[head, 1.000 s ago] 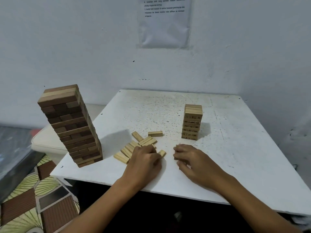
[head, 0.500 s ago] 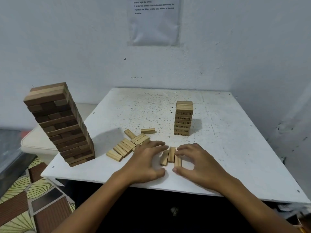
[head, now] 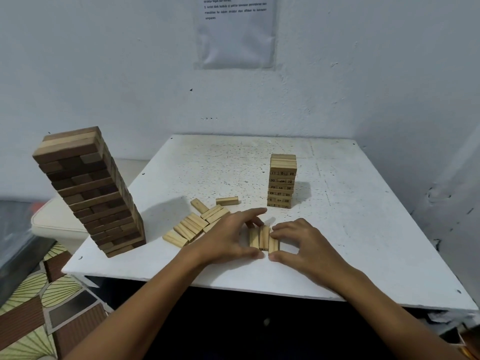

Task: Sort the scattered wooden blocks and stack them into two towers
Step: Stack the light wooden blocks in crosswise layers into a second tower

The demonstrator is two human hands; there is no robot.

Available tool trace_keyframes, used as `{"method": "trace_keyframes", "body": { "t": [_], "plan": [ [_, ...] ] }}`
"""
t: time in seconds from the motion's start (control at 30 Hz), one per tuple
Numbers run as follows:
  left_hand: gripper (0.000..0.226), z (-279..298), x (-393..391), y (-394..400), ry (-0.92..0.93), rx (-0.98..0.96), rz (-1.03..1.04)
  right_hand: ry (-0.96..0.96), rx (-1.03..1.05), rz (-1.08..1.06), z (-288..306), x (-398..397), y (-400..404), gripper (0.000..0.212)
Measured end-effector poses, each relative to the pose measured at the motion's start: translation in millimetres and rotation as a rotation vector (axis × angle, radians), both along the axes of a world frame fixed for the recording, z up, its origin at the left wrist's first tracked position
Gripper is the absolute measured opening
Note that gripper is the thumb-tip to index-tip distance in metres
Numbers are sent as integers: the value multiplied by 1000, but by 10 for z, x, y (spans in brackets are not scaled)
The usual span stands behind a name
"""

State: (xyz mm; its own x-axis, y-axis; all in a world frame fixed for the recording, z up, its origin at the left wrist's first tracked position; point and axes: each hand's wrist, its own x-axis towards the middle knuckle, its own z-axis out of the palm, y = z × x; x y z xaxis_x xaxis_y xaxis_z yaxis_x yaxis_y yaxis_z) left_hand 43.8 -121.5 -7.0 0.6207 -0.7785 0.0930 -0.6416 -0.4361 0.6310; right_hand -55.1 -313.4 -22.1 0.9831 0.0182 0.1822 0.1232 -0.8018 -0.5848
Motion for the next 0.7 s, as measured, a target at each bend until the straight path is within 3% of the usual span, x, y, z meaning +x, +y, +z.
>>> {"method": "trace_keyframes", "body": {
  "t": [0.27,0.4,0.7],
  "plan": [
    [72,-20,-92,-10,-27,-42,59,24,20,36,6,4,-39,40],
    [84,-88,-193,-47,-167,1,133,31,-18,81,17,21,-92,39],
    [91,-223,-381,-192,-151,-139,261,-16,58,33,-1,23,-101,25]
  ]
}}
